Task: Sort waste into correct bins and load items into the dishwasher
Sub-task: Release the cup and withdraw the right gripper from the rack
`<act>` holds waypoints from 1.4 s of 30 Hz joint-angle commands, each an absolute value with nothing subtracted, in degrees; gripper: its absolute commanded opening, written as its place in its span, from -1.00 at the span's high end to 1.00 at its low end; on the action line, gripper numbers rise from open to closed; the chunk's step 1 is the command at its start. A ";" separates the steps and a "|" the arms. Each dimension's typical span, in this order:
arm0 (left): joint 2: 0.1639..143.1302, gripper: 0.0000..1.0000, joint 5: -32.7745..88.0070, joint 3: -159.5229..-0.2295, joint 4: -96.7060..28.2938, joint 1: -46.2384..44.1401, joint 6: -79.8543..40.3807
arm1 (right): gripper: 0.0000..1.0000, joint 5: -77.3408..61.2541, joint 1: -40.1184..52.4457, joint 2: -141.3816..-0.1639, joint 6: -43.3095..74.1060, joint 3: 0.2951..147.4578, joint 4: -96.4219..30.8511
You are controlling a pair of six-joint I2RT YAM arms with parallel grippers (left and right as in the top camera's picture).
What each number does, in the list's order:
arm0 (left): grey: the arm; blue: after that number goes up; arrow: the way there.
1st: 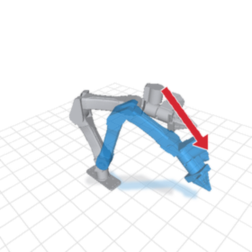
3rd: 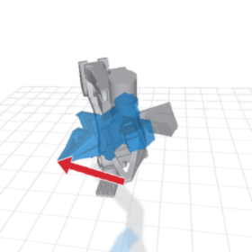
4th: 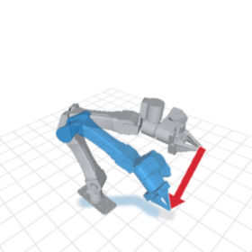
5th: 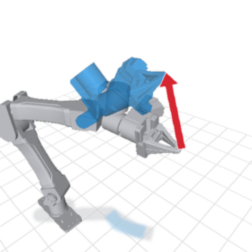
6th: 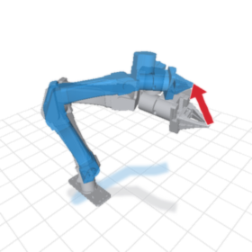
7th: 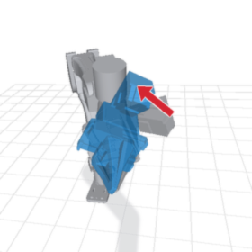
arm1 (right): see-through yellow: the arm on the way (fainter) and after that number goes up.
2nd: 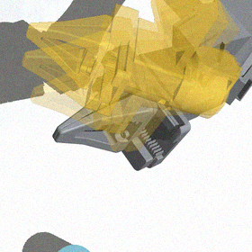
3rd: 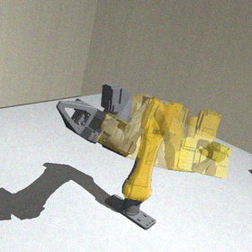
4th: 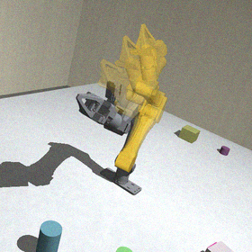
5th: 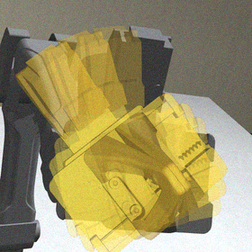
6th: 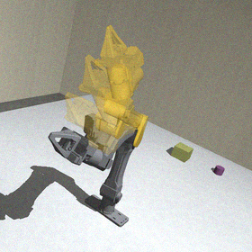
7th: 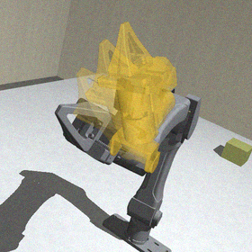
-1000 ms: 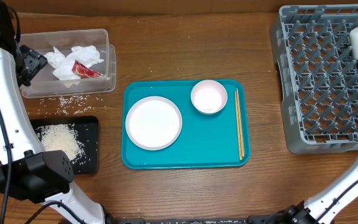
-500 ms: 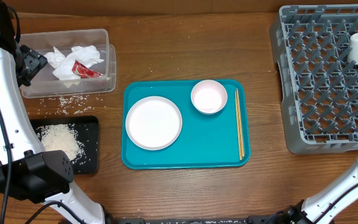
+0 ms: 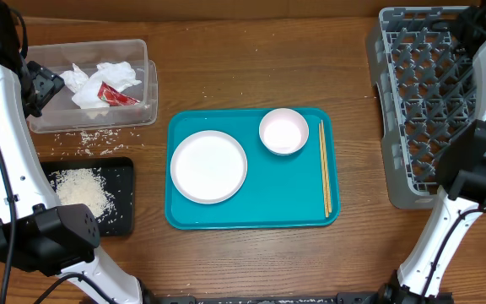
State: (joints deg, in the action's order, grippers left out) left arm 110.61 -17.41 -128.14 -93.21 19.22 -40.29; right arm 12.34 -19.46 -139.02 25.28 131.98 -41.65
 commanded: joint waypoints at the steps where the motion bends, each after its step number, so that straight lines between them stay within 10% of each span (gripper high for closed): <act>1: 110.37 -1.00 -18.37 -128.66 -93.10 19.42 -39.83 | 0.92 18.37 -21.63 -140.73 25.74 132.42 -42.13; 28: 110.37 -1.00 -18.37 -128.66 -93.10 19.42 -39.83 | 0.93 28.29 -25.63 -130.04 25.78 132.51 -58.94; 38: 110.37 -1.00 -18.39 -128.66 -93.10 19.42 -39.83 | 0.89 3.31 -25.63 -117.21 24.49 132.51 -66.06; 40: 110.37 -1.00 -18.37 -128.66 -93.10 19.42 -39.83 | 0.74 -6.87 -25.63 -115.55 21.82 132.51 -68.14; 42: 110.37 -1.00 -18.37 -128.66 -93.10 19.42 -39.83 | -0.15 -18.37 -25.45 -114.59 17.26 132.51 -70.57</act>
State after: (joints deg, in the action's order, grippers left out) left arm 110.61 -17.41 -128.14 -93.21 19.22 -40.29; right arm 4.38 -25.85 -117.62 23.49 132.51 -68.53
